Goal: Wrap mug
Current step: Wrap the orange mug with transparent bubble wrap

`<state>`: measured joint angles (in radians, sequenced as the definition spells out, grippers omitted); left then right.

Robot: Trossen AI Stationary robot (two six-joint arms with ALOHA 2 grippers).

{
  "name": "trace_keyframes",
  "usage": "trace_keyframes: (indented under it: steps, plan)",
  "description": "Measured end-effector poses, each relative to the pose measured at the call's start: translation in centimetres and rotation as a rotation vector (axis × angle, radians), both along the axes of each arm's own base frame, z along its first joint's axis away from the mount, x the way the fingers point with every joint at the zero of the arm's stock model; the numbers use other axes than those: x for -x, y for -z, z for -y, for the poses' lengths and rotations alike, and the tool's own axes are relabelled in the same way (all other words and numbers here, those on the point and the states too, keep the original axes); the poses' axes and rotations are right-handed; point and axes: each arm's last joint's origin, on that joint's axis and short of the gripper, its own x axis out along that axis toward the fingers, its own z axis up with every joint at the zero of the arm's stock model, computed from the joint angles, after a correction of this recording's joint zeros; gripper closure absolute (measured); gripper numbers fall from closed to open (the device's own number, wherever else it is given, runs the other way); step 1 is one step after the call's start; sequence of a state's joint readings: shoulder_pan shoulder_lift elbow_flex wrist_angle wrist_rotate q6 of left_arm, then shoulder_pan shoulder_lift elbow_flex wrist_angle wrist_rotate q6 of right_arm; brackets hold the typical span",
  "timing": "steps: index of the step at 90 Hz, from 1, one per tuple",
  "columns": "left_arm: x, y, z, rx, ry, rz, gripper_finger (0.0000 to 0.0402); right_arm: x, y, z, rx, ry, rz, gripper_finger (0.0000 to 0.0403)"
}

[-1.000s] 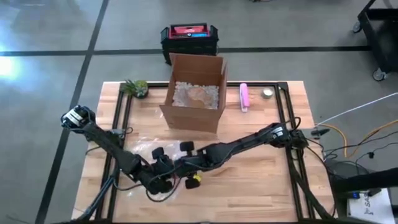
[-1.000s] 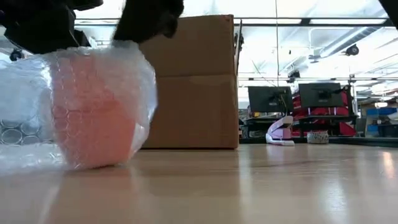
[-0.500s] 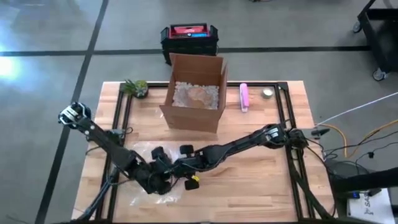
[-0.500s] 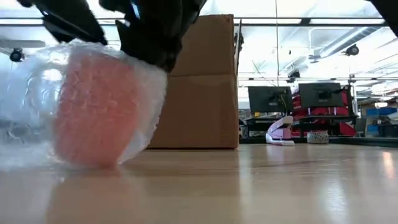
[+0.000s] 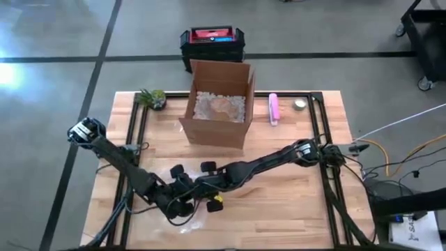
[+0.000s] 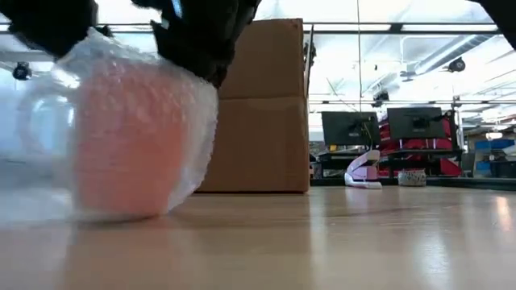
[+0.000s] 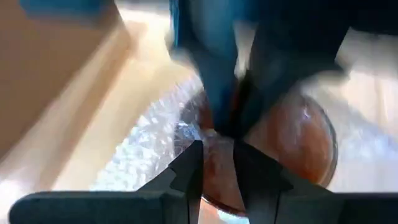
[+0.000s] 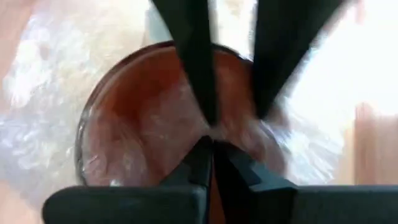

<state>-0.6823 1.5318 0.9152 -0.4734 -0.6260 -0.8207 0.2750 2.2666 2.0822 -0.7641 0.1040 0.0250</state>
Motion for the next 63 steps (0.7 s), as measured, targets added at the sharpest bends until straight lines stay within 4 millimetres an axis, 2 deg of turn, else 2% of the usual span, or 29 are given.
trace_keyframes:
  steps: [8, 15, 25, 40, 49, 63]
  plan:
    - [0.0, 0.0, 0.0, 0.009, 0.003, -0.004, 0.0326, 0.8, -2.8, 0.4, 0.007, 0.006, -0.002, 0.0401]
    - [0.1, 0.3, -0.1, 0.009, 0.009, -0.028, 0.0326, 1.7, -3.7, 0.8, 0.068, 0.036, -0.032, 0.0401]
    - [0.0, 0.2, 0.1, 0.023, 0.014, -0.016, 0.0326, 2.1, -3.3, 1.6, 0.173, 0.092, -0.083, 0.0401]
    - [-0.1, 0.1, 0.0, 0.020, 0.007, -0.005, 0.0326, 2.3, -1.8, 1.8, 0.164, 0.142, -0.117, 0.0401]
    - [-0.1, 0.0, 0.1, 0.022, 0.007, 0.001, 0.0326, 2.8, -0.5, 0.5, 0.125, 0.116, -0.154, 0.0401]
    - [-0.1, -0.1, 0.0, 0.021, 0.007, 0.007, 0.0326, 3.7, 0.1, -2.7, 0.038, 0.021, -0.144, 0.0401]
